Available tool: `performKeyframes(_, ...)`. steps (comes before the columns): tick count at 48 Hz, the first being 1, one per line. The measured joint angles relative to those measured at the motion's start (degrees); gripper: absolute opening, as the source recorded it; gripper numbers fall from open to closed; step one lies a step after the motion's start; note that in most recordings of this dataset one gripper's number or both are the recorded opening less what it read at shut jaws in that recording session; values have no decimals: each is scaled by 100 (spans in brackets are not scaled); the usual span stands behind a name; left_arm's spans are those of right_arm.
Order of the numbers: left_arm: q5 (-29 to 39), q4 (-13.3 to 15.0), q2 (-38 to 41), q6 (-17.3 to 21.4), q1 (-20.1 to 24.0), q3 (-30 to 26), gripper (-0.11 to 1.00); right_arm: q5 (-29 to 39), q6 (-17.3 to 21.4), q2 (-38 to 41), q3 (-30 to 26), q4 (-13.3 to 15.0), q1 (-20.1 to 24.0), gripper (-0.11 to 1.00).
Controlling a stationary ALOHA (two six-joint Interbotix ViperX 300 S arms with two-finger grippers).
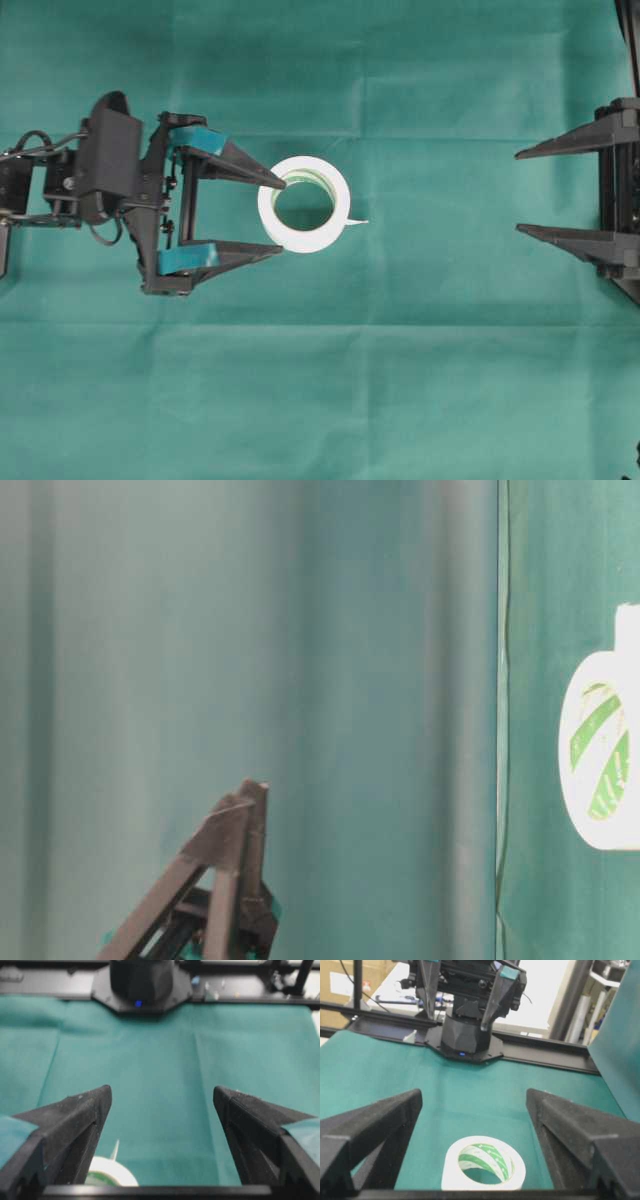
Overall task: Peel off the duct tape with your right arm.
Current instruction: 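Move the left gripper over the white tape roll and lower it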
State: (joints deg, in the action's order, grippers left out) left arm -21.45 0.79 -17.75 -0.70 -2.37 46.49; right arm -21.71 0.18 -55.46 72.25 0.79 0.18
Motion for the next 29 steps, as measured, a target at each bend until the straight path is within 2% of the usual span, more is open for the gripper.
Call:
performKeyframes(5,457,0,44,0,9,-158,94,0,0,0,0,0,-9,80)
performKeyframes(17,2162,0,229,26,123,-765,94,0,0,0,0,26,-9,80)
performKeyframes(29,3639,0,791,141,132,-1433,94,0,-9,0,26,44,-9,80)
